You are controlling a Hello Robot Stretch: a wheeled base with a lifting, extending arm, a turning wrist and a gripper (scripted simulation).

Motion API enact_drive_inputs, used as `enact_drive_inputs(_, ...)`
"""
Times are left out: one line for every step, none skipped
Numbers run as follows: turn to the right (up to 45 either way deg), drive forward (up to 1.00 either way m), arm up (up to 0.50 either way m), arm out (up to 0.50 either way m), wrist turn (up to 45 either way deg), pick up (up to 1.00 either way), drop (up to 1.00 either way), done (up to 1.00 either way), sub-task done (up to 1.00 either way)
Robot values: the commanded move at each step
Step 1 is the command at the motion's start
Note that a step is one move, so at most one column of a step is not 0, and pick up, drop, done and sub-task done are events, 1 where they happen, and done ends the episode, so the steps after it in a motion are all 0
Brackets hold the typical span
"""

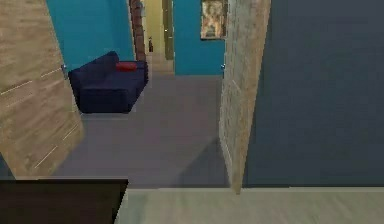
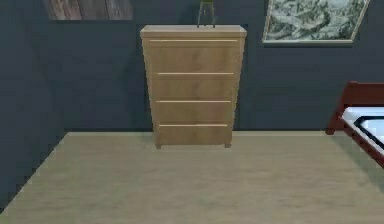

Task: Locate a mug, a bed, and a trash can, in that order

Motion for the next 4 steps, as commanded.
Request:
enact_drive_inputs(0.0,1.0,0.0,0.0,0.0,0.0,0.0,0.0,0.0)
enact_drive_inputs(-3.0,0.0,0.0,0.0,0.0,0.0,0.0,0.0,0.0)
enact_drive_inputs(0.0,1.0,0.0,0.0,0.0,0.0,0.0,0.0,0.0)
enact_drive_inputs(6.0,0.0,0.0,0.0,0.0,0.0,0.0,0.0,0.0)
